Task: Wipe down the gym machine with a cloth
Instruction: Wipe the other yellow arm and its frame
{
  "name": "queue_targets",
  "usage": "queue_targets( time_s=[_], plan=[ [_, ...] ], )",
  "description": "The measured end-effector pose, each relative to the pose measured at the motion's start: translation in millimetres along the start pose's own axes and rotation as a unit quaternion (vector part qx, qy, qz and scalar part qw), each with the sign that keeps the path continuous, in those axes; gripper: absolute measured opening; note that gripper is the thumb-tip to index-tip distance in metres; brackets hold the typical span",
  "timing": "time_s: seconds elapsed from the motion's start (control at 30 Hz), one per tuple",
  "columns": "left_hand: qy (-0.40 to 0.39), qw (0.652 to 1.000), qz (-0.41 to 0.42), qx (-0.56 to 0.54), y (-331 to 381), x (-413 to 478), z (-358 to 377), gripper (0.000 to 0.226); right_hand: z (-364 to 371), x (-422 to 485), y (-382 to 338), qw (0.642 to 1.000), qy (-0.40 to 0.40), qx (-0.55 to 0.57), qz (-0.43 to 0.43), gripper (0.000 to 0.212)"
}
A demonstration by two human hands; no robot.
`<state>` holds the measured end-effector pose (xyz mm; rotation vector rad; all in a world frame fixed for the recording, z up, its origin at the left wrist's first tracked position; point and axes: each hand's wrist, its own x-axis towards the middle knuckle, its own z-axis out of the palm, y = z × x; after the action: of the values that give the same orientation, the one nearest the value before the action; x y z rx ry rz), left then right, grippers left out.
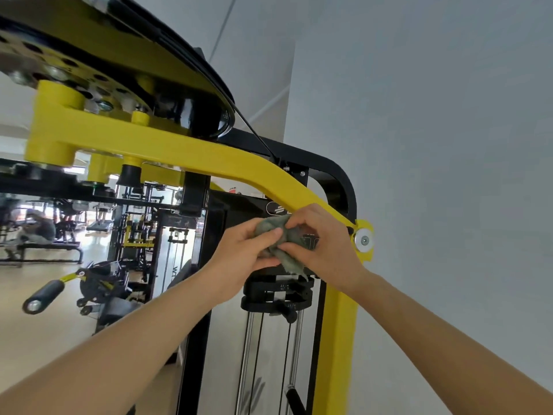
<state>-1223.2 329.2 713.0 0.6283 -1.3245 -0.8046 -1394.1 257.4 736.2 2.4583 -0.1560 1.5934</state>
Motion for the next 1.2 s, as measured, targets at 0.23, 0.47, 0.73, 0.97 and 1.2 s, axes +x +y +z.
queue_targets(
  time_s=[0.23,0.47,0.73,0.97,1.2],
  plan=[
    [0.249,0.940,-0.049,-0.225,11,43,9,0.021,-37,18,66,0.973,-0.082,-0.163,0.144,0.068],
    [0.229,0.919,0.006,-0.322,3,59,32,0.017,-54,26,86,0.957,-0.180,-0.110,0.201,0.068],
    [0.204,0.940,-0.038,-0.270,-39,67,59,0.027,-54,16,93,0.960,-0.156,-0.115,0.203,0.064],
    [0.169,0.952,-0.089,-0.239,-78,78,83,0.025,-59,12,89,0.961,-0.158,-0.051,0.221,0.055],
    [0.153,0.988,0.011,-0.032,-117,82,99,0.032,-60,10,95,0.959,-0.152,-0.051,0.235,0.052]
  ],
)
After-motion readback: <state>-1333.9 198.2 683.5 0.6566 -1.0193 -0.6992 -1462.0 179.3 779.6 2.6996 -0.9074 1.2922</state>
